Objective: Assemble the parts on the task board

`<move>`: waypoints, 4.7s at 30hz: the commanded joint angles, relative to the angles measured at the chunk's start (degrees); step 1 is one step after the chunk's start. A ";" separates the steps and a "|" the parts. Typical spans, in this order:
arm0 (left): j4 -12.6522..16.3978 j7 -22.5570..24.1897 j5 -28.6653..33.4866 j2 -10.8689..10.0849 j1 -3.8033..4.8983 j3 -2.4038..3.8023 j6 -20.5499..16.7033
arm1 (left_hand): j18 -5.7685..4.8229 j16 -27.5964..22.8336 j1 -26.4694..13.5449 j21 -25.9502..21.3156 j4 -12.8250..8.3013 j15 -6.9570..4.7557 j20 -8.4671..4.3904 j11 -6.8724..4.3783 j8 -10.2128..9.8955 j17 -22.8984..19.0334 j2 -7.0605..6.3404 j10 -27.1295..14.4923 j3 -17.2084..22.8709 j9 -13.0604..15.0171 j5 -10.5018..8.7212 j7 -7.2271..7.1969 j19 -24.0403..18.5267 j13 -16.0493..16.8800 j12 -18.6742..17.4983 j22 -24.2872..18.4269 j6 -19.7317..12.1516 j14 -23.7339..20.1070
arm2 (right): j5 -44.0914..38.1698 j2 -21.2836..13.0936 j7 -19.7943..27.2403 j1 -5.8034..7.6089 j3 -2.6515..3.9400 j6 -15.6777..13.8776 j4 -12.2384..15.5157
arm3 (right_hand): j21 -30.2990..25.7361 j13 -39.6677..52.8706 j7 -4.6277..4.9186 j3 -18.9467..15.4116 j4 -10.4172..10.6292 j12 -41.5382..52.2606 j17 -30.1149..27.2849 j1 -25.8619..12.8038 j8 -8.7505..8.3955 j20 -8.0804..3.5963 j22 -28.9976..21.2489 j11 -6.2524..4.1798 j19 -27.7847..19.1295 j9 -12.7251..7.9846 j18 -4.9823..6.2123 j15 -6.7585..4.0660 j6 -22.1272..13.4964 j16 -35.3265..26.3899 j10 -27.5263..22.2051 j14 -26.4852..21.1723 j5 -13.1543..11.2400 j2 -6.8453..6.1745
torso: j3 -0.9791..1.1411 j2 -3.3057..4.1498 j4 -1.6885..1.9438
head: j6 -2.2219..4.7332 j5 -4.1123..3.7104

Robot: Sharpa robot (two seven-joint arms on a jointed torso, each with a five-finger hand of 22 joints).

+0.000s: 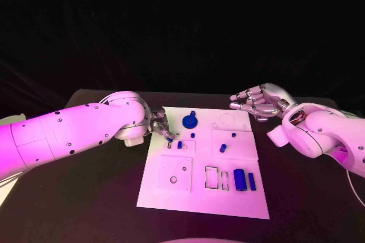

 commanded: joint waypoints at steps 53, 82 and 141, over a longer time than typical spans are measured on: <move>1.28 -0.91 -8.89 0.27 -2.09 -0.97 4.19 | 0.15 0.18 -0.58 -0.02 -6.10 -0.35 -0.33 -0.16 0.56 15.08 -1.51 0.18 6.97 0.32 -2.93 -1.09 4.09 -1.22 -0.88 10.15 1.36 6.04 | 0.39 -0.13 0.92 -0.44 0.00 1.26 0.07 | -0.24 -0.10 0.10 -0.41 0.09 -0.32 4.97 0.01 0.23 0.09 -0.09 0.06 -0.46 0.08 0.47 0.02 0.11 -0.28 -0.53 3.59 -0.26 0.52 | 0.13 0.09 -0.12 | -0.91 0.09; -0.56 -2.89 -7.34 1.99 -2.19 -1.22 4.32 | -0.15 0.18 -7.19 1.00 -0.17 -0.95 -0.75 -0.85 2.41 15.08 -2.19 1.18 -0.63 2.19 -3.12 -2.05 4.53 0.37 0.87 11.26 3.50 6.04 | 0.35 -0.33 0.89 -0.43 0.00 1.20 0.43 | -0.27 -0.18 0.10 -0.50 0.05 -0.36 4.91 0.02 0.23 0.10 -0.11 0.06 -0.45 0.08 0.47 0.02 0.10 -0.33 -0.56 3.58 -0.30 0.63 | 0.14 0.10 -0.18 | -1.20 -0.18; 0.74 7.86 9.64 -2.39 -2.04 -0.06 -15.16 | 4.14 -3.97 -15.78 -19.21 5.89 0.86 0.52 1.92 -1.46 9.41 -1.24 -13.85 -19.53 0.82 -2.54 1.20 -2.19 -21.23 -21.77 -4.08 -4.26 4.01 | 0.23 -0.37 0.67 -0.45 0.00 1.27 0.40 | -0.51 -0.36 0.14 -0.88 0.22 -0.44 4.73 -0.41 0.19 0.10 -0.49 0.10 -0.59 0.06 0.53 0.04 0.01 -0.49 -0.65 3.54 -0.01 0.73 | 0.13 0.02 -0.05 | -0.78 -0.57</move>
